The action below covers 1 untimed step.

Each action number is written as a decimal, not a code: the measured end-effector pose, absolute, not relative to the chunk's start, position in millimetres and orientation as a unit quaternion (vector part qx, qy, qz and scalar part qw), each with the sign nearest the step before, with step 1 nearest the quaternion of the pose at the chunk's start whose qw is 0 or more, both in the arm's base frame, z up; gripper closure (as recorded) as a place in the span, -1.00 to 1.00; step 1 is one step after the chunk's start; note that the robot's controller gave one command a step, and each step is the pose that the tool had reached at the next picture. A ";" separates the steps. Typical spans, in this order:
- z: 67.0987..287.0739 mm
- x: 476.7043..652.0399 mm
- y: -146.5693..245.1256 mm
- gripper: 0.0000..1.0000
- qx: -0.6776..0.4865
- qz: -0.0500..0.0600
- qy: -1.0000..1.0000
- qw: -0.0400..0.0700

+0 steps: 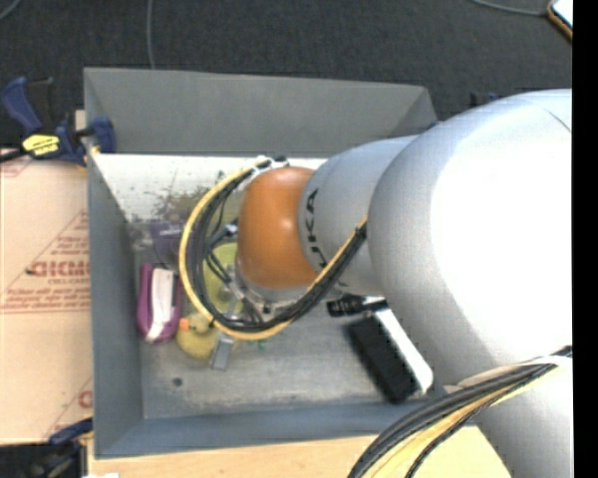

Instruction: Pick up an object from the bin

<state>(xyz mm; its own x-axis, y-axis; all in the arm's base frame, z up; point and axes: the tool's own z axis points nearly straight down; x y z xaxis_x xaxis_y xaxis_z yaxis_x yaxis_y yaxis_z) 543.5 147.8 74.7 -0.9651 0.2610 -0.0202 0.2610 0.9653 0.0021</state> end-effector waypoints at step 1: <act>90.3 582.8 100.9 -1.00 0.132 -0.002 0.991 0.014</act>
Offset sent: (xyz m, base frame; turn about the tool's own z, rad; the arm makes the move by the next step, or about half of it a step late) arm 0.0010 0.0022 -0.0047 0.0501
